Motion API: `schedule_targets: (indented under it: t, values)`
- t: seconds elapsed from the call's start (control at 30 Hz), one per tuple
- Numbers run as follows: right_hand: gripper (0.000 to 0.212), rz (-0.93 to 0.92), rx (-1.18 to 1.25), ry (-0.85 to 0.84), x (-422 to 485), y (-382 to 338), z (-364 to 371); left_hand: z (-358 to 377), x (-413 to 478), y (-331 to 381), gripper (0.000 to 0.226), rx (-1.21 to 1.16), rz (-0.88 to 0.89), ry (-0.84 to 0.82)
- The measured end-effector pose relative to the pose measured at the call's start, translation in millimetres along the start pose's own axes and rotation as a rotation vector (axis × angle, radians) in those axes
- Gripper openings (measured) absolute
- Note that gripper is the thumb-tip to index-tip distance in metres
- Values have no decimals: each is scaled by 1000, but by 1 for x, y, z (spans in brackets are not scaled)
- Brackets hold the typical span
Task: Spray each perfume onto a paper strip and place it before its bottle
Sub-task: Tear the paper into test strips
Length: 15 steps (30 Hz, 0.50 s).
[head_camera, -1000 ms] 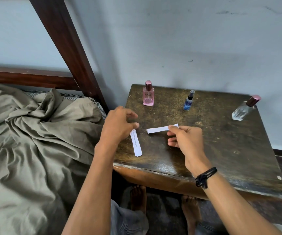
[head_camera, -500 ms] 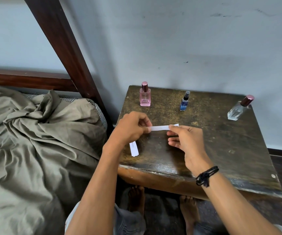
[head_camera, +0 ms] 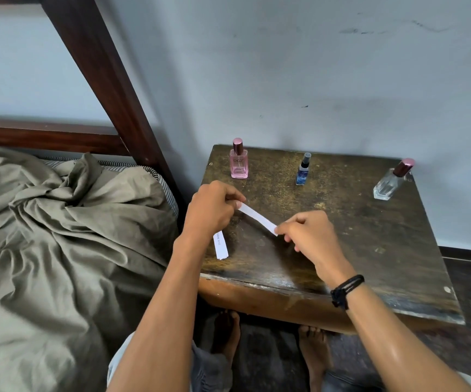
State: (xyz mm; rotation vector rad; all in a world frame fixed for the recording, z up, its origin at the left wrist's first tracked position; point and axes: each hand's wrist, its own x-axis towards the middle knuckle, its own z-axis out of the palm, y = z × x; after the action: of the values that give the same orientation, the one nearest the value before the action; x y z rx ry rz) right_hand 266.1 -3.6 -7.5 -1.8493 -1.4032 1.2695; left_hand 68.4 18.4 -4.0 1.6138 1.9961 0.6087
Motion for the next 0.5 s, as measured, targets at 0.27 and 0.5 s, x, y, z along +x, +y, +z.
schedule_targets:
  t: [0.27,0.5]
  values:
    - [18,-31,-405,-13,3,6,-2,13,5,2,10,78,-8,-23]
    - [26,-57,-376,1,4,8,-6,15,7,2,7,55,-9,26]
